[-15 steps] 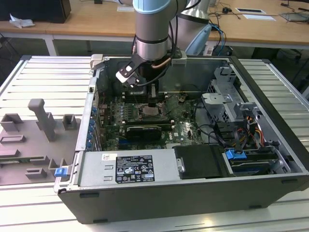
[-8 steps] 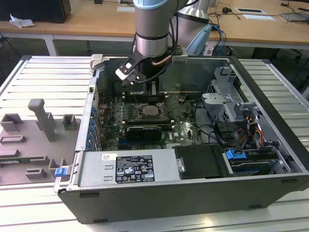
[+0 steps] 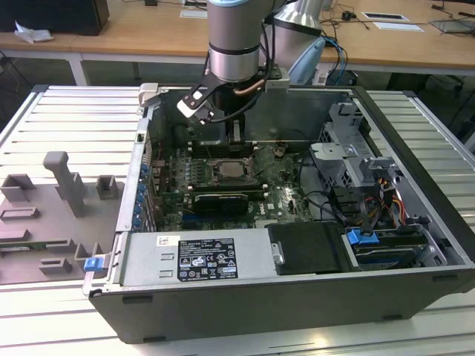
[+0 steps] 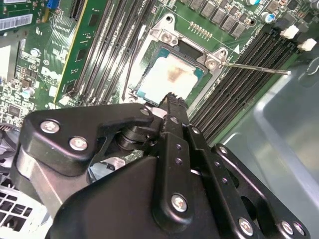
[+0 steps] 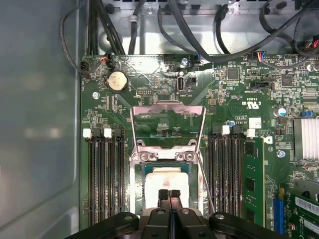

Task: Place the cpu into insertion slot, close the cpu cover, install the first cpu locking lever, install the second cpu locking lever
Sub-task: 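Close the cpu cover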

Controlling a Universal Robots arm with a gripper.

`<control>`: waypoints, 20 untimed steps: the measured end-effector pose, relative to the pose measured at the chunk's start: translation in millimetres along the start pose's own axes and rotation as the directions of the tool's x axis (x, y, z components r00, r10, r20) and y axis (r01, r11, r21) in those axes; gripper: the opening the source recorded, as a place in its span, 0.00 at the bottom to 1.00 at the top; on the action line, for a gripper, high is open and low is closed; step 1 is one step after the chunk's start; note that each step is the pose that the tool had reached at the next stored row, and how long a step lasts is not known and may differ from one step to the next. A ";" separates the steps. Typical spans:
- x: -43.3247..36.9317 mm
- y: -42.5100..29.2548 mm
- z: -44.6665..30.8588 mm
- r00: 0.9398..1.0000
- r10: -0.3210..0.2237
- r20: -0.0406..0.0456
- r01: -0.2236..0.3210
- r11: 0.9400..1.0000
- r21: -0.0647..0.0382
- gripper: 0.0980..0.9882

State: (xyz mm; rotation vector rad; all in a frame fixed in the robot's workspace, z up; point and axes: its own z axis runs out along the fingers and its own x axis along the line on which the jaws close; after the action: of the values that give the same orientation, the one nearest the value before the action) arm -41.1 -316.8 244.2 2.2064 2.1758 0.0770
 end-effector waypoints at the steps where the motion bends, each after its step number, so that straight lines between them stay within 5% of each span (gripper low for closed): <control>1: 0.0 0.0 -0.4 1.000 0.000 0.000 0.000 1.000 0.000 0.01; 12: -1.9 7.4 -1.4 1.000 0.001 0.000 -0.001 1.000 0.001 0.01; 20: -1.8 8.5 -18.2 1.000 0.001 0.000 -0.001 1.000 0.001 0.01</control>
State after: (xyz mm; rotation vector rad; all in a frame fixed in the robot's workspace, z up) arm -33.8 -318.7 262.9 2.2081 2.1750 0.0760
